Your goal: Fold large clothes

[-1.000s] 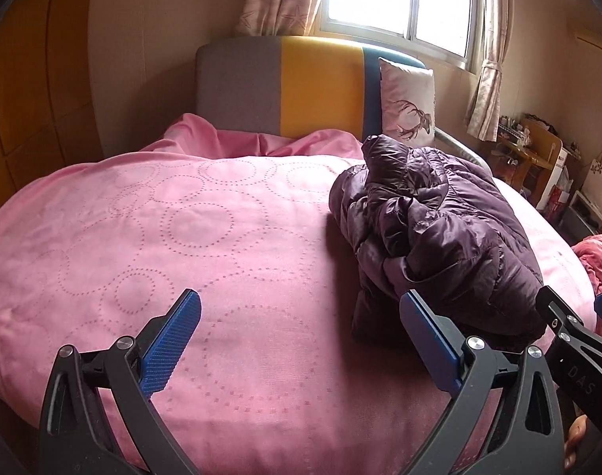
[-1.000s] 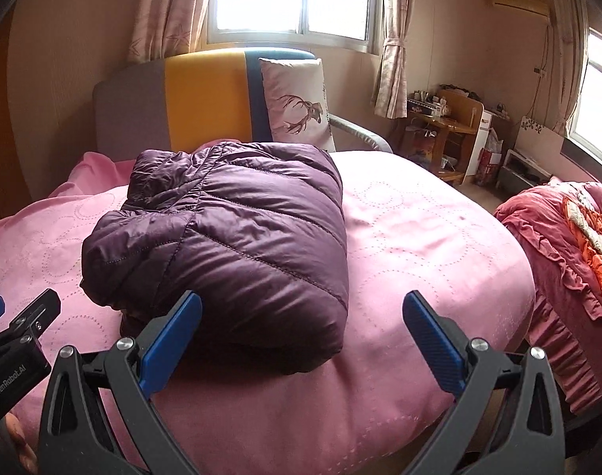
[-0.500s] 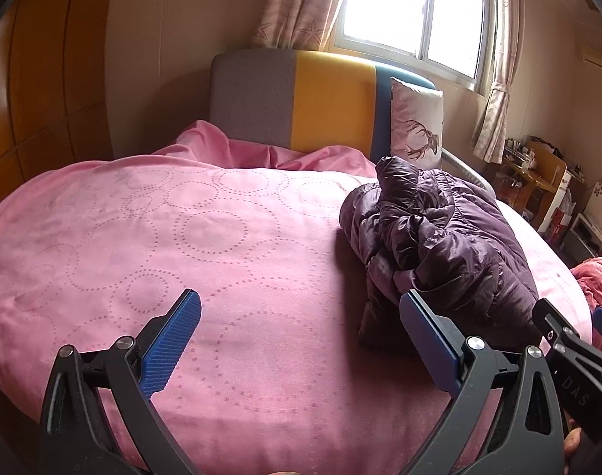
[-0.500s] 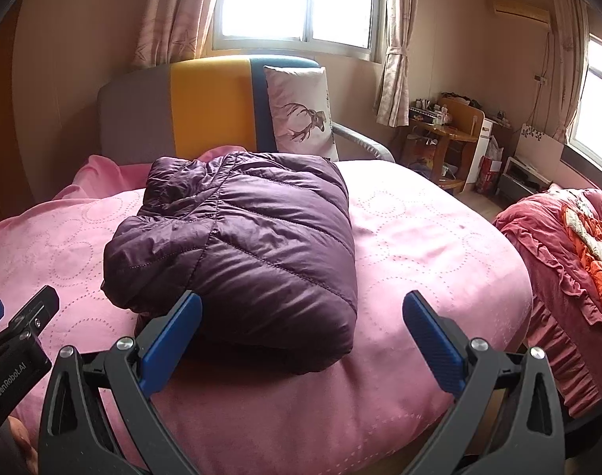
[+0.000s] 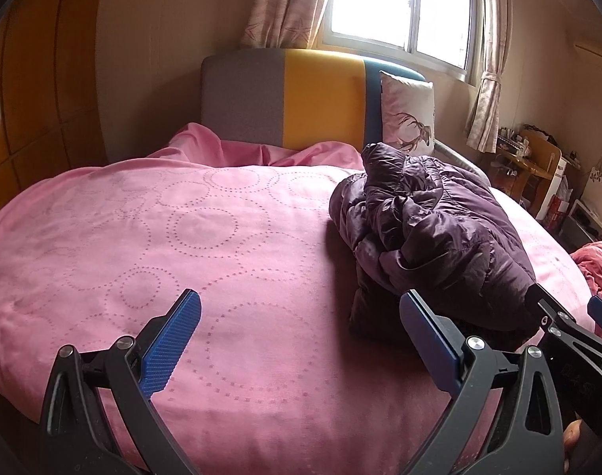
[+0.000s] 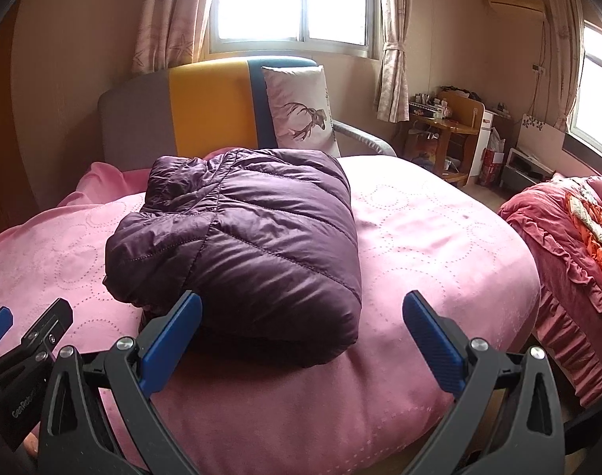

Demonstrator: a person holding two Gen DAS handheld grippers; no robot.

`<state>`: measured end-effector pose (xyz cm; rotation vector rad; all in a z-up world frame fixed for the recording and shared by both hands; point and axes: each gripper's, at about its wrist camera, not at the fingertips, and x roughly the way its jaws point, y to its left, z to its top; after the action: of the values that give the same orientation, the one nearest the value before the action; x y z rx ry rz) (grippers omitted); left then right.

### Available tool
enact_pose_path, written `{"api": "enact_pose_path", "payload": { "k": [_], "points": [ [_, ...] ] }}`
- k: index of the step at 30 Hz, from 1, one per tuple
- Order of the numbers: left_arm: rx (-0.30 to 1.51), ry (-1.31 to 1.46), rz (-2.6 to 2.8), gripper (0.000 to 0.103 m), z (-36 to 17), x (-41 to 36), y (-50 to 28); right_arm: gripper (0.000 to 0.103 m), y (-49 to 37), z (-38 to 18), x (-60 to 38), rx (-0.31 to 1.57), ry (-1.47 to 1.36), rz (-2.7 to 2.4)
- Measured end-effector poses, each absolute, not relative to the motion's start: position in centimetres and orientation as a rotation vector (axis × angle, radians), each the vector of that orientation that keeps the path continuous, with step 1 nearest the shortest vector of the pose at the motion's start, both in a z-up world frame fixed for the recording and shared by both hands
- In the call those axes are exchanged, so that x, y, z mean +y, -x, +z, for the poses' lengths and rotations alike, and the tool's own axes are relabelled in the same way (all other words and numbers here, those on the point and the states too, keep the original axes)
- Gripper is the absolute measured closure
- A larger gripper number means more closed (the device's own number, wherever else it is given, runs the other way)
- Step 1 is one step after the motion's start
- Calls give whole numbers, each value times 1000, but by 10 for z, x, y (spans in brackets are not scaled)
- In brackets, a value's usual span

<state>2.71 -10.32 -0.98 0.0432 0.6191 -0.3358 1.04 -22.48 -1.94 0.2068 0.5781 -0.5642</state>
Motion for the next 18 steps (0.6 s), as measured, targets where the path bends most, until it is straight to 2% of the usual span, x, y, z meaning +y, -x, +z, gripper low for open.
{"api": "enact_pose_path", "payload": {
  "k": [18],
  "points": [
    [655,-57,-338,4,-20,-108,-32,2,-13,-33,-231,604,-234,-559]
  ]
}}
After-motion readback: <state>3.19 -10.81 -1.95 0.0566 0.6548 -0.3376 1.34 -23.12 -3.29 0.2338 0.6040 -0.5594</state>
